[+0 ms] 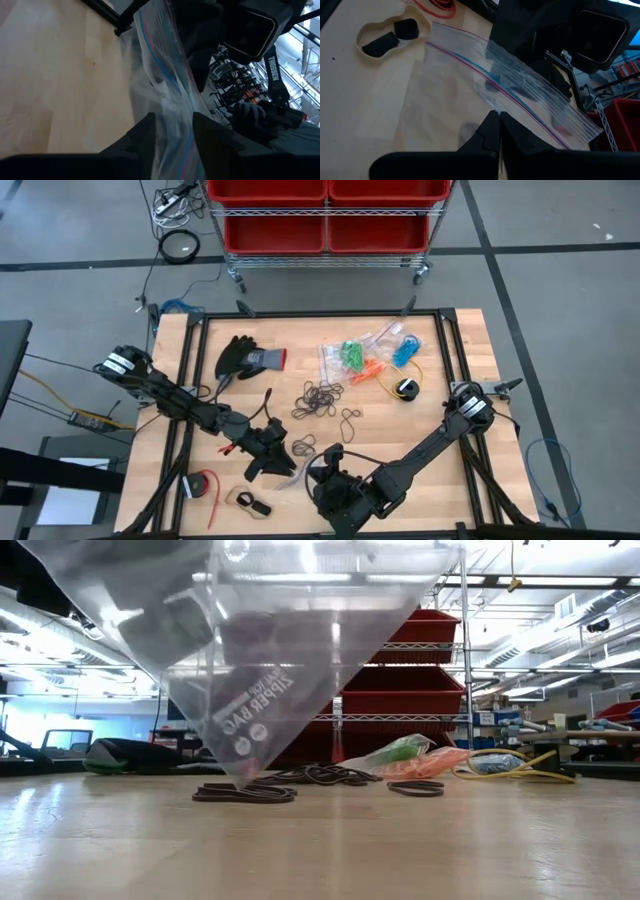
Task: Sort rubber bands
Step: Open the transparent zip bag
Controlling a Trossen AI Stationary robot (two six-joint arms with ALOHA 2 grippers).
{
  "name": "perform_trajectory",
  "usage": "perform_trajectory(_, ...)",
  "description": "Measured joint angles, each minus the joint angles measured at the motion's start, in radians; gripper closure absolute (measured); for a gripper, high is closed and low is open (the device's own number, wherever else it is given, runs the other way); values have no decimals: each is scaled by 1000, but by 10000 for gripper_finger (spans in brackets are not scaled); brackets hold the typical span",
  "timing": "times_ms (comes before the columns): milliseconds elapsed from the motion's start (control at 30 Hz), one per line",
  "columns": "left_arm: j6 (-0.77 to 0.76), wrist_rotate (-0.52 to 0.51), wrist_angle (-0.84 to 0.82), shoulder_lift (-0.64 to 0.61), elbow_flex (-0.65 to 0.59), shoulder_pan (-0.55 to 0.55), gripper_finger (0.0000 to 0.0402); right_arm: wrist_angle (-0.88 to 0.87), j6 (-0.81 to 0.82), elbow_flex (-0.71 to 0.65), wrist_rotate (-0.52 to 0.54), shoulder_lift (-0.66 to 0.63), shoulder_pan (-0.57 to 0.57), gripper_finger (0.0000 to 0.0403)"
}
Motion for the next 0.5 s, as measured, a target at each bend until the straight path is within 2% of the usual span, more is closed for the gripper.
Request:
perform_trajectory(267, 4, -35, -3, 0, 0, 0, 385, -6, 0, 0, 0, 0, -6, 403)
perform_trajectory(333, 4, -37, -6, 0, 0, 0, 395, -6, -2, 0, 1, 0, -7, 403)
perform_trajectory(500, 3, -57, -6, 0, 0, 0, 375, -6, -6, 0, 0, 0, -11, 403)
